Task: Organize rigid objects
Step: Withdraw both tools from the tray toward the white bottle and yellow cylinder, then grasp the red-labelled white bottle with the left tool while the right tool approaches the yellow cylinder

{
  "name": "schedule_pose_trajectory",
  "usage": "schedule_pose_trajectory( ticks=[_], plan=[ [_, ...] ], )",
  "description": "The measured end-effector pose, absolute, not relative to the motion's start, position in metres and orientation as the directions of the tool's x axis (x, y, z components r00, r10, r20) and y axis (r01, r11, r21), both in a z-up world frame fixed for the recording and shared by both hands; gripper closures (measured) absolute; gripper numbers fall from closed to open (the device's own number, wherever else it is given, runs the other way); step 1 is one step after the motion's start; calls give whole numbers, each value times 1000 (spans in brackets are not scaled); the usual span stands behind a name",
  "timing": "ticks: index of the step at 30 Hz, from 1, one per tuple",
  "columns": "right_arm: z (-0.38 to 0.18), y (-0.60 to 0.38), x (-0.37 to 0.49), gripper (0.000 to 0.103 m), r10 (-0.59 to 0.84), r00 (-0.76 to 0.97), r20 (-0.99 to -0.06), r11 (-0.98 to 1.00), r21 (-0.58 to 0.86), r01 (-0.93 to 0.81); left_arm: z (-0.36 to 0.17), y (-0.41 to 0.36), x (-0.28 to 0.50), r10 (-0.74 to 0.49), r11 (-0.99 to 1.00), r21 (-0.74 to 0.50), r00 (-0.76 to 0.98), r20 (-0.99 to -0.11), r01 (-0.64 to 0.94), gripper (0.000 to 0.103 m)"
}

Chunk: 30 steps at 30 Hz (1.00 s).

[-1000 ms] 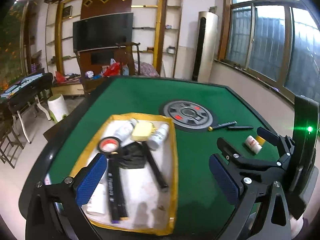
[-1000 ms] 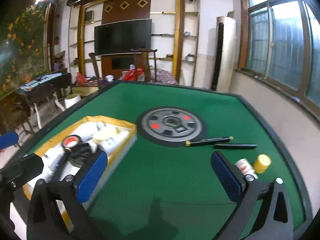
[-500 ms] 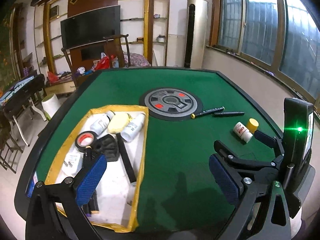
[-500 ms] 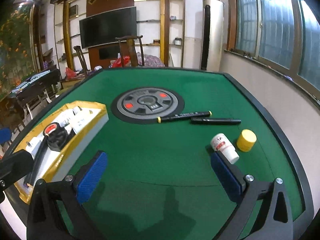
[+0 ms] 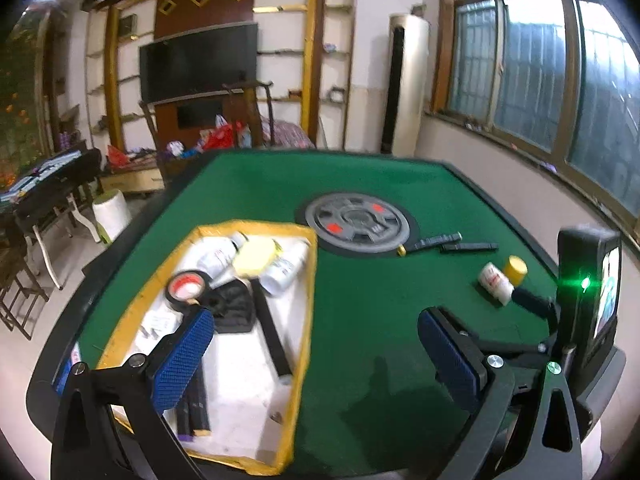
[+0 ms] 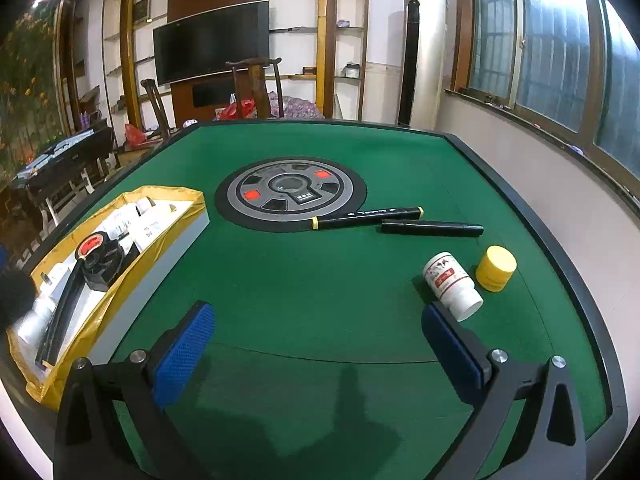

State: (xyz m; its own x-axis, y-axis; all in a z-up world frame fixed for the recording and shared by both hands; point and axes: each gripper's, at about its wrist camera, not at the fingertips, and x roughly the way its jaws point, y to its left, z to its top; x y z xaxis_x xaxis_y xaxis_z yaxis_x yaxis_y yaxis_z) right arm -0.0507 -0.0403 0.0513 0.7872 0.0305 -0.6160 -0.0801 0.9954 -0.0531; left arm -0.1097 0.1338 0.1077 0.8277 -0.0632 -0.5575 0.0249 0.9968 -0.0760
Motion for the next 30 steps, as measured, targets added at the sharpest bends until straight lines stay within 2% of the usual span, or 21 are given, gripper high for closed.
schedule_pose_trajectory(
  ticks=[5,18,23,30],
  plan=[
    [48,-32,-48,0,26,778,-628,994,-68,-89,109,144,-111,-45,997,-80,841,-539,2,1],
    [47,-32,-46,0,9,772,-636,993,-85,-82,99,143,-99,-85,994,-105,803,-590,27,1],
    [50,-71,-38,0,-9,771,-637,999,-37,-19,95,135,-91,-140,988,-139,767,-627,67,1],
    [58,-158,-24,0,-104,782,-615,990,9,139,89,103,-78,-230,973,-165,705,-671,161,1]
  ],
)
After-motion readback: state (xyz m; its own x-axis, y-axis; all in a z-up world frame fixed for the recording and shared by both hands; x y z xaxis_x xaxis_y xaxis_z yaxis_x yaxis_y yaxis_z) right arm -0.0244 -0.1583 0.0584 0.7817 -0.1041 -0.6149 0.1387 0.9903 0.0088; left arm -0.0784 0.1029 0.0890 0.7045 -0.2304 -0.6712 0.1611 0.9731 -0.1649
